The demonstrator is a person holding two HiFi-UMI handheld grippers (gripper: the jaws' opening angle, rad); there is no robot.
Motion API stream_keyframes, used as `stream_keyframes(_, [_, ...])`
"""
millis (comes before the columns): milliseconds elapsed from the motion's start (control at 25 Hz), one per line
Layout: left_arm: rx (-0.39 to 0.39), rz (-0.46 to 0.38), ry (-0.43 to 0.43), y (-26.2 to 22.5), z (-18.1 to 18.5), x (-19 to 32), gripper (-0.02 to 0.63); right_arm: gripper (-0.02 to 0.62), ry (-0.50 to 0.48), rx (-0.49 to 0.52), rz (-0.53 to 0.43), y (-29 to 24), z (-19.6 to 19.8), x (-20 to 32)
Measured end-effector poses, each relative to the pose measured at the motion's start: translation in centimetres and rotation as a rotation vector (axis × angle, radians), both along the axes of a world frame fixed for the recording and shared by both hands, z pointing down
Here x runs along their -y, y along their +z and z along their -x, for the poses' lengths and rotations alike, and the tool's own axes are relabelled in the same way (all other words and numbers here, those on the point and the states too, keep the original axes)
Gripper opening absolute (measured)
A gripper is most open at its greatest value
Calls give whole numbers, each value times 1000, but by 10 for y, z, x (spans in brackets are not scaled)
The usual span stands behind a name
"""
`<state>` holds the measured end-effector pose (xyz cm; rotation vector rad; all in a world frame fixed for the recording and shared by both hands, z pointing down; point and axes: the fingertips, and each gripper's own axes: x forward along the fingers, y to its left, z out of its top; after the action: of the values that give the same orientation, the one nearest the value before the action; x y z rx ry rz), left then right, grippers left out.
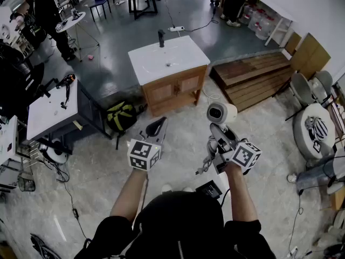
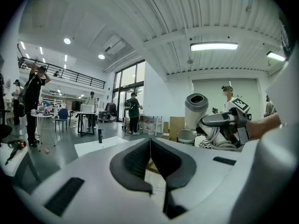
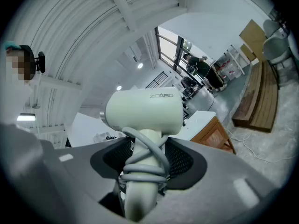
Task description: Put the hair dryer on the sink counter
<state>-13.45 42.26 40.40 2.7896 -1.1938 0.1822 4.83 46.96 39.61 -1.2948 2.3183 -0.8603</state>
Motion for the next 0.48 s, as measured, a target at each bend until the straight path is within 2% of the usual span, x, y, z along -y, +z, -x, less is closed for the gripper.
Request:
stream_keyframes(200, [3, 0, -1, 3, 1, 1, 14, 227, -24, 40, -28, -5, 5, 0])
stream_keyframes(480, [0, 5, 6, 6, -3, 2, 14, 227, -31, 22, -21, -2, 8, 0])
